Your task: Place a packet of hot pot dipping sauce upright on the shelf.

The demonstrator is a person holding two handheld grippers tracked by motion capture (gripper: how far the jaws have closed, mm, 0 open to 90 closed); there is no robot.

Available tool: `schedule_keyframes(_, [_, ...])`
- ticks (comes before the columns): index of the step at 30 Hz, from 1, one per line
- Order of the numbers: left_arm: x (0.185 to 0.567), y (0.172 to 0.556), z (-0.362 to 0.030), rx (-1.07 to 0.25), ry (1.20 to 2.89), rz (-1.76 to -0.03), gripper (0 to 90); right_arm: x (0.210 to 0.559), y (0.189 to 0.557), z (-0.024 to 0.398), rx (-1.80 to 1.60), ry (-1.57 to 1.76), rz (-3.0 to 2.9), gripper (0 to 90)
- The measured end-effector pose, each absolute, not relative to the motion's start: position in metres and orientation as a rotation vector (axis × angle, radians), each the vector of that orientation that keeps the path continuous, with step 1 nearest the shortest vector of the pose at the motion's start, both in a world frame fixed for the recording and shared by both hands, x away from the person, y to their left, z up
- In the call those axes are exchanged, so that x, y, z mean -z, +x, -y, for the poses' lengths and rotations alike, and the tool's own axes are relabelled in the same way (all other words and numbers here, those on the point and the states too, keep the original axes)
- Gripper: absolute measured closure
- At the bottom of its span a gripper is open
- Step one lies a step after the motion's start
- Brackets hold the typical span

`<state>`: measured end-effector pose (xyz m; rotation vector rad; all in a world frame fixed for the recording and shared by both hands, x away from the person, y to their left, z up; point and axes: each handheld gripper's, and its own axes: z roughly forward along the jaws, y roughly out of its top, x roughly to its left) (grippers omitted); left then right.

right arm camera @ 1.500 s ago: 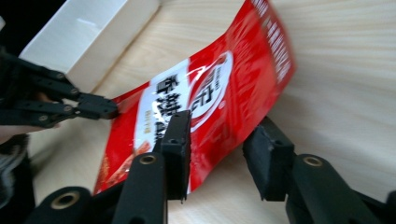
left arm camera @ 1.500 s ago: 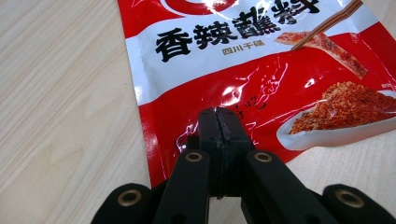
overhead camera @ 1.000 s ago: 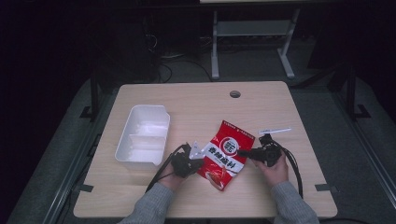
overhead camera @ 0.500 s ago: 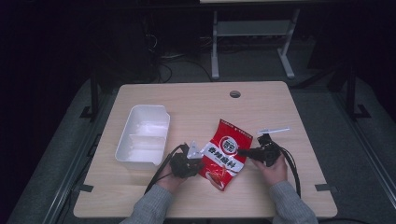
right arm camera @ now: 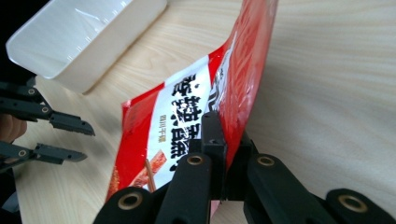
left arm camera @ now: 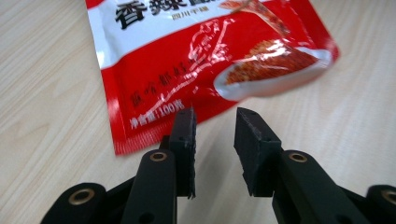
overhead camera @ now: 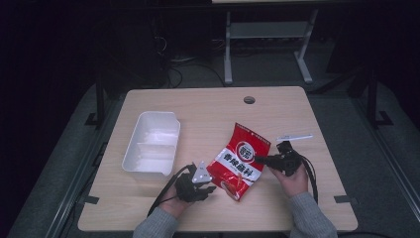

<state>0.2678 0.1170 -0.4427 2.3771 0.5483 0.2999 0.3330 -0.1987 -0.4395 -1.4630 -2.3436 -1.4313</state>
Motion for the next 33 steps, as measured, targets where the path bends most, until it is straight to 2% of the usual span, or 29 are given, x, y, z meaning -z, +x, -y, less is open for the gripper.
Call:
schedule_keyframes(10, [0.44, 0.252, -0.131, -0.288, 2.364, -0.512, 63.6, 0.422, 0.329, 0.193, 1.464, -1.41, 2.383, 89.4])
schedule_keyframes(33, [0.441, 0.234, -0.161, -0.25, 2.319, -0.548, 51.3, 0.378, 0.333, 0.168, 1.438, -1.324, 2.436, 89.5])
